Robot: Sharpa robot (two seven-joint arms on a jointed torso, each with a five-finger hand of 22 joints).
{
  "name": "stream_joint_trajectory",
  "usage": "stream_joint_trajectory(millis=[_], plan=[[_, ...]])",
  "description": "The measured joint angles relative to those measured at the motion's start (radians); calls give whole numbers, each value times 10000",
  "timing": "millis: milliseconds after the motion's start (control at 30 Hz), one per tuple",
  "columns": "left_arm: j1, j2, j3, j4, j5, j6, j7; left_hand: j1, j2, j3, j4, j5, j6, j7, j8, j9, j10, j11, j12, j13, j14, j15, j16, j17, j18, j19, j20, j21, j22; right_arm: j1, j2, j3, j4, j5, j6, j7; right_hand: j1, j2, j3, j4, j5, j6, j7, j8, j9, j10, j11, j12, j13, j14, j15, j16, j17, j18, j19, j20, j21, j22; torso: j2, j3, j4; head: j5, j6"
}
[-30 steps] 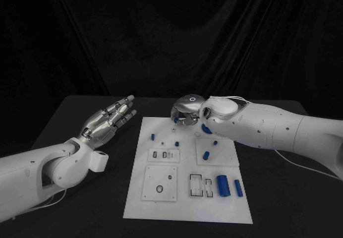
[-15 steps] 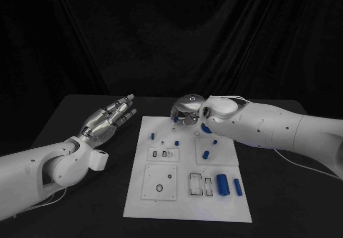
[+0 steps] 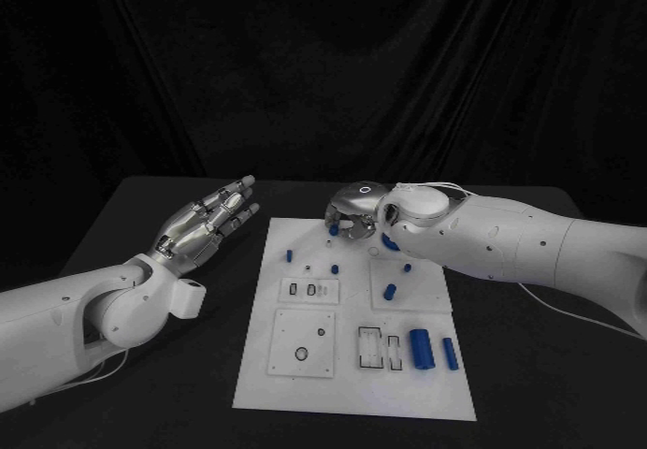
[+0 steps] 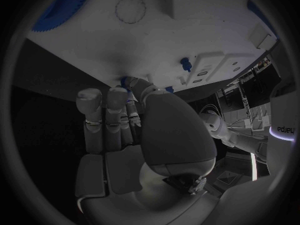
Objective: Assemble the parts on the task board
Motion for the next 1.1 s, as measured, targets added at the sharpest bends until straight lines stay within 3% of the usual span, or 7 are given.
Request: stream_joint_trajectory(millis=[167,333,467,600,733,933,1100], plan=[[0,11,0,-33,0,24,0,36,37,0,0,17,0,0,0,0,0,0,0,0,0,0,0,1,0,36,36,0,0,-26,-34,-11,5,-1,52,-19,-92,-92,69,69,-80,-565,-65,-351,-121,-354,15,-239,-43,-93,20,-31,-69,1,-82,22,-57,12,-2,0,-6,13,-14],[0,35,0,-59,0,39,0,77,-4,0,0,75,-35,35,0,0,0,0,0,0,0,0,0,3,1,36,36,0,-1,-51,-78,-20,20,-5,84,-96,-100,-187,-265,-84,-400,-3480,-869,-614,-1139,-2476,149,-1232,-104,-731,144,-628,-892,0,-736,164,-818,-528,-9,0,-5,16,-23],[0,42,1,-78,0,50,0,77,-4,29,-29,75,-35,35,0,0,0,-1,0,0,0,0,0,2,1,36,36,0,-5,-51,-157,-18,27,-6,5,-152,-100,-187,-627,-96,-590,-4964,-1068,-718,-1701,-3108,181,-1356,-104,-1233,206,-1195,-1673,168,-1231,229,-1470,-1069,-12,0,-1,9,-11],[0,50,1,-110,0,65,0,117,35,29,-29,75,-35,35,0,0,-1,-1,0,0,0,0,0,-1,1,36,36,0,-8,-31,-384,-19,169,-6,-250,-168,-149,-138,-804,-21,-631,-4913,-995,-718,-1746,-3117,198,-1253,-77,-1237,200,-1202,-1685,168,-1230,229,-1487,-1040,-12,0,4,-10,34],[0,52,1,-130,0,80,0,117,35,29,-29,124,-35,35,0,0,-1,-1,-1,0,0,0,0,-5,1,36,36,0,-8,179,-839,-27,638,-6,-563,-180,-276,-4,-1055,85,-786,-4039,-765,-507,-1672,-2849,213,-886,-58,-1237,200,-1202,-1685,167,-1194,265,-1599,-1000,-12,0,5,-31,58],[0,52,1,-140,0,99,2,117,35,29,-29,124,-35,35,0,0,-1,-2,-1,0,0,-1,0,-6,0,36,35,0,-8,685,-2069,-15,2009,-6,-893,-280,-351,152,-1339,231,-1076,-3014,-519,-356,-1614,-2141,229,-260,35,-1182,254,-1202,-1764,166,-1084,262,-1761,-1002,-13,0,1,-16,88],[0,46,0,-140,0,114,3,194,37,56,-55,163,-35,34,0,0,-1,-2,-1,1,-1,48,0,-6,1,7,64,0,-7,888,-3203,-14,3165,-6,-1058,-414,-431,232,-1442,366,-1253,-2196,-316,-184,-1613,-186,-18,1653,961,-1468,105,-1848,-2063,325,-1683,209,-3009,-1883,-28,-1,-26,-4,103]])
